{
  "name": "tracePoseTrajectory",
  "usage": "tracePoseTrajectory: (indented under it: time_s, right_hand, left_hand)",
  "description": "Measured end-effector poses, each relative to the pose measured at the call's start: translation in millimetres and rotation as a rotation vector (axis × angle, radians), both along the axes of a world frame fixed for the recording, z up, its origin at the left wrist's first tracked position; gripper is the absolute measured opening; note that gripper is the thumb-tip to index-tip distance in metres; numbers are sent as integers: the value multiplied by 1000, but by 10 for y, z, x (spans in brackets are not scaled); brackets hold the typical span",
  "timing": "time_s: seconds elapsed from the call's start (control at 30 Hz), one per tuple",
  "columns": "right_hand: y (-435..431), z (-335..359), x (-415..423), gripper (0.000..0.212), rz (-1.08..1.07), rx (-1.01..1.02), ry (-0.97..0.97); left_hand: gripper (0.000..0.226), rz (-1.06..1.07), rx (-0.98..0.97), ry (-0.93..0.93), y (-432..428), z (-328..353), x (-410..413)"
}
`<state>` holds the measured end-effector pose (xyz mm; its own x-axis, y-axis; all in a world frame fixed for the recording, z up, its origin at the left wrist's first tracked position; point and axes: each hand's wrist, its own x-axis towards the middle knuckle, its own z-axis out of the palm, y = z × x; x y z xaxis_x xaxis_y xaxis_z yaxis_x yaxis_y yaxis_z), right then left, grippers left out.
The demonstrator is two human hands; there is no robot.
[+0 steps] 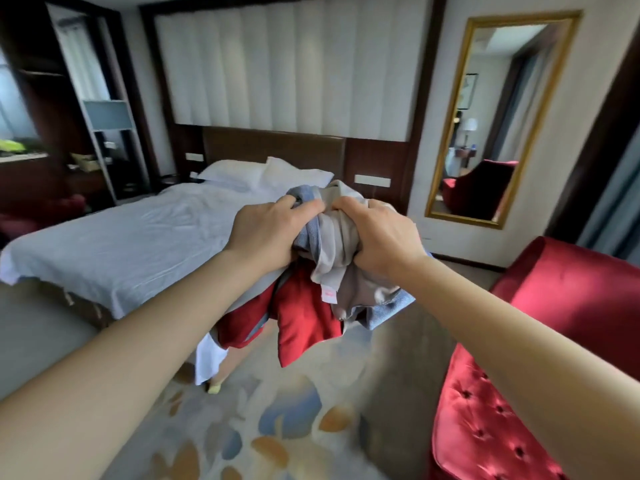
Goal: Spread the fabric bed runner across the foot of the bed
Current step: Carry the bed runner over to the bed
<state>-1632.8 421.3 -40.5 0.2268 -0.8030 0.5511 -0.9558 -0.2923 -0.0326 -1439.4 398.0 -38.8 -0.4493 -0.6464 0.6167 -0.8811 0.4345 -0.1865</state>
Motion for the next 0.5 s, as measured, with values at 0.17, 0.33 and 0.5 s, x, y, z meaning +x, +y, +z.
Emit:
tracePoseTrajectory:
  time_s: [0.17,0.33,0.5]
  right_hand:
    - [-418,62,660,67,119,-4,20]
    - [-932,94,1229,66,239,-28,37]
    - [-1523,140,1777,68,368,-41,45]
  left_hand:
    - [65,104,2,24,-157,47,675]
    - [66,237,-16,10,-432,67,1235]
    - [64,367,-48,-18,-715,137,1717]
